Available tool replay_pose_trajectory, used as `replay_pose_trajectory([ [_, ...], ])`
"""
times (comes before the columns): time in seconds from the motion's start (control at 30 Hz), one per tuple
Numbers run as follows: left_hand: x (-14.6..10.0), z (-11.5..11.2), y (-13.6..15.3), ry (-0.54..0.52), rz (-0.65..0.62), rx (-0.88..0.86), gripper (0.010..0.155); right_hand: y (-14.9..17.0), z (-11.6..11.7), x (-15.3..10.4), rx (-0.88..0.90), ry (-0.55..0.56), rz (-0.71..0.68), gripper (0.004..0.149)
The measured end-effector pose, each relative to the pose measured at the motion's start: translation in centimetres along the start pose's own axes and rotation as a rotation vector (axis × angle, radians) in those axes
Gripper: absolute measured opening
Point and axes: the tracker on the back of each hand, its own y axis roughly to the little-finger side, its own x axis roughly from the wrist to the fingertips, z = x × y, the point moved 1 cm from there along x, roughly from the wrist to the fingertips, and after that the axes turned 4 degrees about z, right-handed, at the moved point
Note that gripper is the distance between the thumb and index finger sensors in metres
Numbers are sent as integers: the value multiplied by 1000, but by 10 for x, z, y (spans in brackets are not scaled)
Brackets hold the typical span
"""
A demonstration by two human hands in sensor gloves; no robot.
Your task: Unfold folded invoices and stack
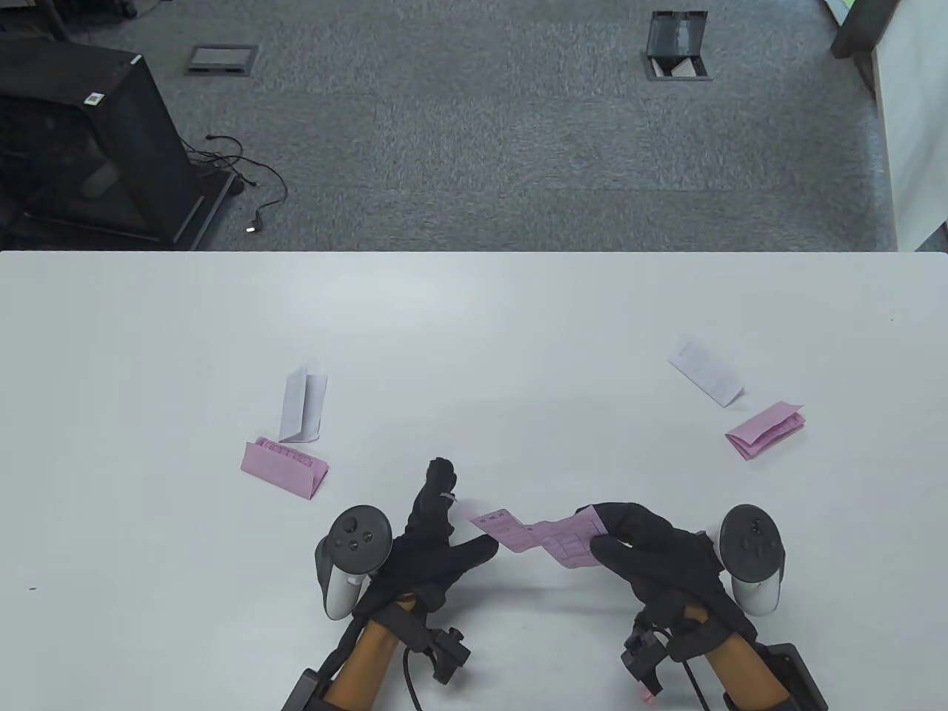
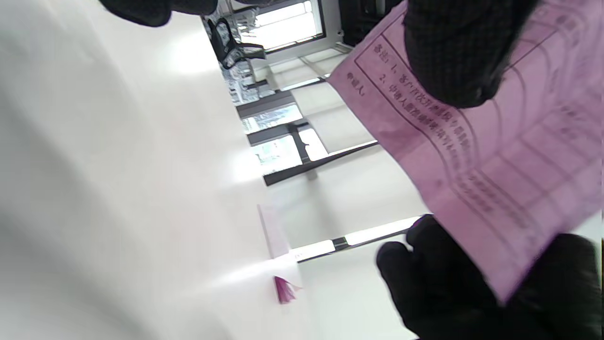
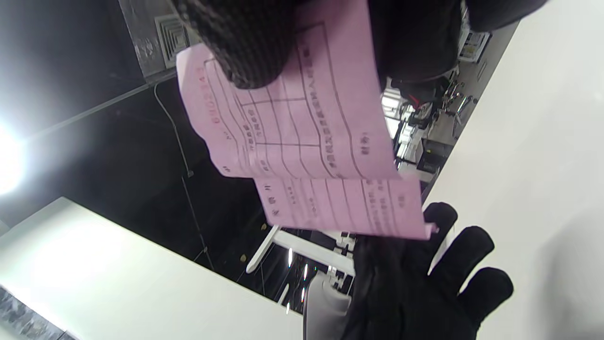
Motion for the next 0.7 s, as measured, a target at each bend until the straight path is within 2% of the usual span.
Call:
replay_pose_trajectory([
  [0.07,-1,-2,-2,-12,-48,-41,86,9,-4,1,17,27,39,30],
  [0.17,-3,-4,-7,-112,-84,-28,50,27,-7,3,59,39,112,30],
  [0.2,-3,-4,-8,-138,-85,-14,42,31,-9,3,71,44,131,30],
  [0.3,-5,-2,-11,-232,-51,61,41,45,-15,5,50,114,192,31],
  [0.4,-6,-1,-11,-330,1,150,40,57,-18,6,-34,136,250,31],
  [0.63,2,-6,-2,-295,137,231,42,69,-20,8,-247,178,307,31],
  [0.7,2,-8,-4,-310,163,322,43,71,-19,8,-315,180,326,31],
])
